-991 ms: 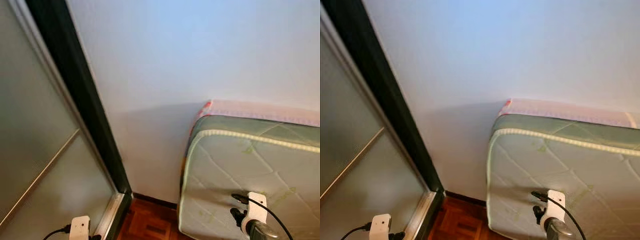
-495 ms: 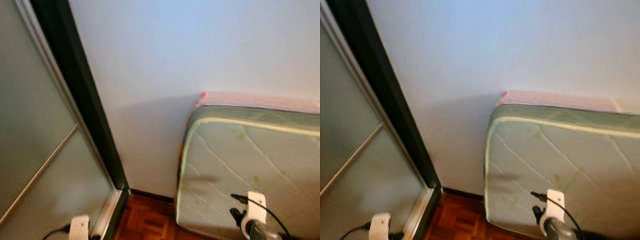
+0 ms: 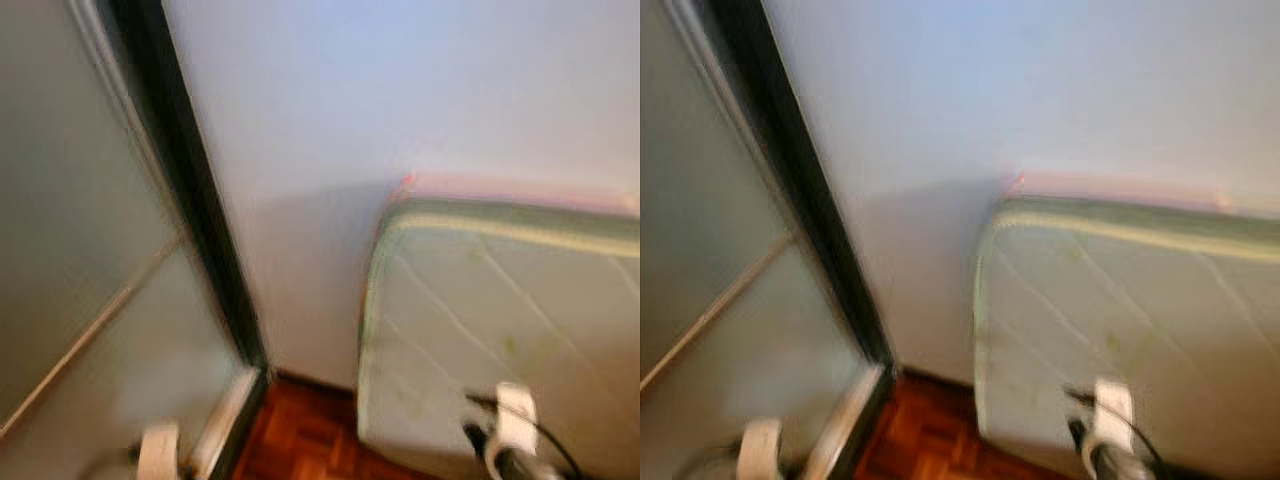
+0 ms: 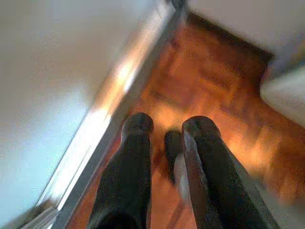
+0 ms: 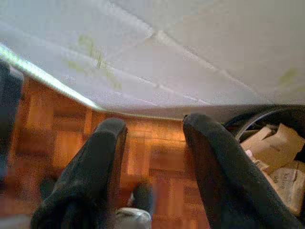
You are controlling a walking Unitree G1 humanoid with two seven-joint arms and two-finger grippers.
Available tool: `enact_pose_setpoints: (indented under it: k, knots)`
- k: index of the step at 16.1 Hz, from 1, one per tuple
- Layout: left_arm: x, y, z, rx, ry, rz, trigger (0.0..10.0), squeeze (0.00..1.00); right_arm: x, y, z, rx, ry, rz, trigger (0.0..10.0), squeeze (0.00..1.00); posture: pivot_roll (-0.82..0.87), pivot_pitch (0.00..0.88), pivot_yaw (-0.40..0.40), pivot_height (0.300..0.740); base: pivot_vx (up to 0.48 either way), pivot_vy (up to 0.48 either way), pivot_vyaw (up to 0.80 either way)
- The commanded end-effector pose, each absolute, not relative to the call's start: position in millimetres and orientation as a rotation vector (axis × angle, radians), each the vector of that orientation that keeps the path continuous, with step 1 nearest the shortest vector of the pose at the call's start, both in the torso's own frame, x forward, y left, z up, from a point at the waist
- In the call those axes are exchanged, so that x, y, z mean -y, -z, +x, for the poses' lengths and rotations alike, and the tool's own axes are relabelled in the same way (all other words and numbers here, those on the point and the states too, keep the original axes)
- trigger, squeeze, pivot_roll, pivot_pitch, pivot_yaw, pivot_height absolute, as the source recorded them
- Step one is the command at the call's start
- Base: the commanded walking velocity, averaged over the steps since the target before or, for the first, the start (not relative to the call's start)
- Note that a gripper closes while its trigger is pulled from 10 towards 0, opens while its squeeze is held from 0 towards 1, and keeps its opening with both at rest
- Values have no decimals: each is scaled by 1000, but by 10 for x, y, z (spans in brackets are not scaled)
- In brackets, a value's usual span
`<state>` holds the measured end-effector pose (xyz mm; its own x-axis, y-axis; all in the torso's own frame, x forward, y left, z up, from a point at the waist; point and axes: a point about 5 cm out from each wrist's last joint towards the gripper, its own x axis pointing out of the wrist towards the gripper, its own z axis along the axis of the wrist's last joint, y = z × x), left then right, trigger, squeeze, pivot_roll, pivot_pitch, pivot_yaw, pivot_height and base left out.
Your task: Clean up the room
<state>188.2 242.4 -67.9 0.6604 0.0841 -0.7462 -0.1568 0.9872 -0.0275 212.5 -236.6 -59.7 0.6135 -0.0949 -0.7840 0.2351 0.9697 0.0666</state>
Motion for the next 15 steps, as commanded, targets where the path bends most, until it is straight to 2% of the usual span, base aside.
enact_pose_setpoints:
  k: [1,3,9,15]
  knots:
    - [-2419,763,1723,-896,-145,-99,10000,0,2348,525,2248,-852,182,168,10000,0,-59,0,37,740,0,0,0]
    - [-2417,761,1727,-891,-146,-106,10000,0,2348,524,2249,-853,180,169,10000,0,-58,0,36,740,-249,0,0]
    - [-2421,758,1731,-892,-147,-108,10000,0,2345,521,2256,-850,185,176,10000,0,-56,0,36,740,0,0,0]
    - [-2424,748,1748,-878,-154,-120,10000,0,2339,522,2260,-868,172,169,10000,0,-50,0,29,740,0,0,-784]
